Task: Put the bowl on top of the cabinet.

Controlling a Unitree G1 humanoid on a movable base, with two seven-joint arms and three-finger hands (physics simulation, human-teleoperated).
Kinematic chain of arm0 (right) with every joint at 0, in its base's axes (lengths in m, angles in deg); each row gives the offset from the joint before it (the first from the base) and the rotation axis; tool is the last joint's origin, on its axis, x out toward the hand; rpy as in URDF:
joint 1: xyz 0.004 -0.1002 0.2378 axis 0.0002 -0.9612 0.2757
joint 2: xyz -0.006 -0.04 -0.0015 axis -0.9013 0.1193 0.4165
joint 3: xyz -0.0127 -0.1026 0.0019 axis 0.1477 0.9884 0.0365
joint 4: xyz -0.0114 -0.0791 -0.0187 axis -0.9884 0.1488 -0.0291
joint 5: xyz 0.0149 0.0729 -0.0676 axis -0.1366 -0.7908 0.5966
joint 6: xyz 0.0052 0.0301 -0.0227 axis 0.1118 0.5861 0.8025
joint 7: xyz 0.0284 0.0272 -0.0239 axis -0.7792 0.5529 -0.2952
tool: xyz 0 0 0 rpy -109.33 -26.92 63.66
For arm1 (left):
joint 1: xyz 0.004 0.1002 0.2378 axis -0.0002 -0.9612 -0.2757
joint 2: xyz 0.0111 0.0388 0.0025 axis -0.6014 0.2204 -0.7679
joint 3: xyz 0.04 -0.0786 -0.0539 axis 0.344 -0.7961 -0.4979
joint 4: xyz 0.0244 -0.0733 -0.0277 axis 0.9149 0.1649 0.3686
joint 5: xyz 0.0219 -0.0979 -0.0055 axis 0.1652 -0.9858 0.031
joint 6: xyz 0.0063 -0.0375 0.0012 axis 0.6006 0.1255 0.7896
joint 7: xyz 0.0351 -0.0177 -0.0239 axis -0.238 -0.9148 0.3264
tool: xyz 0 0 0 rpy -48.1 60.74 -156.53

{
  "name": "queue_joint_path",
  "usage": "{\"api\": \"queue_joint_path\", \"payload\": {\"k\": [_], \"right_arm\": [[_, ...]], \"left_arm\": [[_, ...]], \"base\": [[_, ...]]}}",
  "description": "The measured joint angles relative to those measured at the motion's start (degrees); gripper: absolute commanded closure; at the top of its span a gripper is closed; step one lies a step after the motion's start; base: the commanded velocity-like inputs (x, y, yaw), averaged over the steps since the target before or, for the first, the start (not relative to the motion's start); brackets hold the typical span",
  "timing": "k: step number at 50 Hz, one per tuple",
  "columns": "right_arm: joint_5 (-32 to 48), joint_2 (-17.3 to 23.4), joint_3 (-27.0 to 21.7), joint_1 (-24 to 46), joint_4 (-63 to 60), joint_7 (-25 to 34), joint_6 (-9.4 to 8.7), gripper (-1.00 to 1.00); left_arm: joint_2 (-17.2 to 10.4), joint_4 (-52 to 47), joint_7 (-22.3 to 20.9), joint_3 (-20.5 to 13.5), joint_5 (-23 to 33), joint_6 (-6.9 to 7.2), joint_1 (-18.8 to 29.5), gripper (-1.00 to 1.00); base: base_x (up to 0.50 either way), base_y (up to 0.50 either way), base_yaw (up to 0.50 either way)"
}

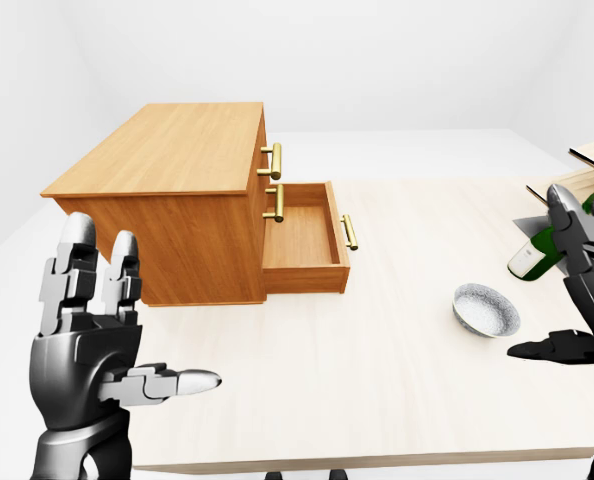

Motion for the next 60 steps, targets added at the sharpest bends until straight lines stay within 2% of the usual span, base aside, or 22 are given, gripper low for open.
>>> {"api": "queue_joint_path", "payload": {"k": [11, 23, 60], "right_arm": [[-3.1, 2.5, 3.0, 2.5, 6.6, 0.0, 0.0, -1.0], [-8.2, 2.4, 2.0, 0.0, 13.7, 0.0, 0.0, -1.0], [-6.5, 2.0, 5.4, -2.0, 26.7, 0.0, 0.0, -1.0]], "left_arm": [[-0.8, 1.6, 0.8, 0.1, -0.2, 0.0, 0.8, -1.0], [-0.9, 2.1, 1.0, 0.4, -0.1, 0.0, 0.6, -1.0], [-0.9, 1.9, 1.2, 0.4, 0.2, 0.0, 0.7, -1.0]], "base": [[0.0, 0.0, 0.0], [0.0, 0.0, 0.0], [0.0, 0.0, 0.0]]}}
